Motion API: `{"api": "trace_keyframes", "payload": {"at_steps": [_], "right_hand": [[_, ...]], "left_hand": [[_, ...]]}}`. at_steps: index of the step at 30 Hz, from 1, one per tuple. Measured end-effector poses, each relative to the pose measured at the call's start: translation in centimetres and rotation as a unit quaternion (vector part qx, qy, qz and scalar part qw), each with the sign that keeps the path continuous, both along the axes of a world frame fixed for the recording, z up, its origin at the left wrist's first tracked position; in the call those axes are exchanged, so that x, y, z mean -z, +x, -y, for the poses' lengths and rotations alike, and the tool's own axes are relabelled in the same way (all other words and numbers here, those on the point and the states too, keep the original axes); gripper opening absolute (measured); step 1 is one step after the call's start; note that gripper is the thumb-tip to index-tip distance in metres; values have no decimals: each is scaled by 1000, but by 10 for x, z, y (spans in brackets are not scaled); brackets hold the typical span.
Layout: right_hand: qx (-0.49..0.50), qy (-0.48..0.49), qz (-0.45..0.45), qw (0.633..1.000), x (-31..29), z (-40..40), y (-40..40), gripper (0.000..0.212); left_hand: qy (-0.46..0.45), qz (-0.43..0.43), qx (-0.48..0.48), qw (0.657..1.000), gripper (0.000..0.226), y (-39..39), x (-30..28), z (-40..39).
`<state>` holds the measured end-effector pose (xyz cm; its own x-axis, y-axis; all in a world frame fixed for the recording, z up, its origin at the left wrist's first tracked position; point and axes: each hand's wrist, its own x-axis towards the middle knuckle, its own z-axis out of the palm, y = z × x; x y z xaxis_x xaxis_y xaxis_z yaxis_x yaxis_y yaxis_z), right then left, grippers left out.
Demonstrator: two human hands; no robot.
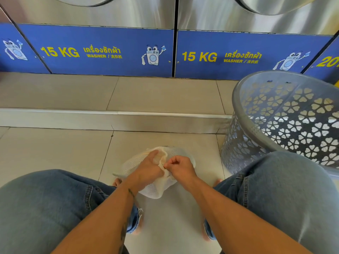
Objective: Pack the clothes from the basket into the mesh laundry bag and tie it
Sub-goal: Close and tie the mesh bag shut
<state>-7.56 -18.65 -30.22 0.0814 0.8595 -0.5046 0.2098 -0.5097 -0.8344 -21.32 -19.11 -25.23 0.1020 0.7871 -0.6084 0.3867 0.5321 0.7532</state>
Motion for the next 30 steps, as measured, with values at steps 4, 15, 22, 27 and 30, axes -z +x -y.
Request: {"api": "trace_keyframes", "payload": {"at_steps": [4, 15, 22, 27, 30], "right_hand": [[-23, -17, -8, 1000, 2, 3, 3, 25], [-91, 32, 16, 995, -6, 13, 7, 33], [-128, 75, 90, 985, -10, 16, 9, 24], [-182, 91, 131, 970, -13, 13, 10, 26], [-177, 85, 127, 972, -16, 12, 10, 30]], "left_hand": [[1, 37, -40, 998, 46, 2, -6, 0], [25, -51, -56, 997, 15, 0, 7, -6], [50, -84, -43, 994, 26, 2, 5, -5], [72, -102, -29, 992, 26, 3, 4, -5], [81, -95, -33, 992, 21, 2, 8, -7]]}}
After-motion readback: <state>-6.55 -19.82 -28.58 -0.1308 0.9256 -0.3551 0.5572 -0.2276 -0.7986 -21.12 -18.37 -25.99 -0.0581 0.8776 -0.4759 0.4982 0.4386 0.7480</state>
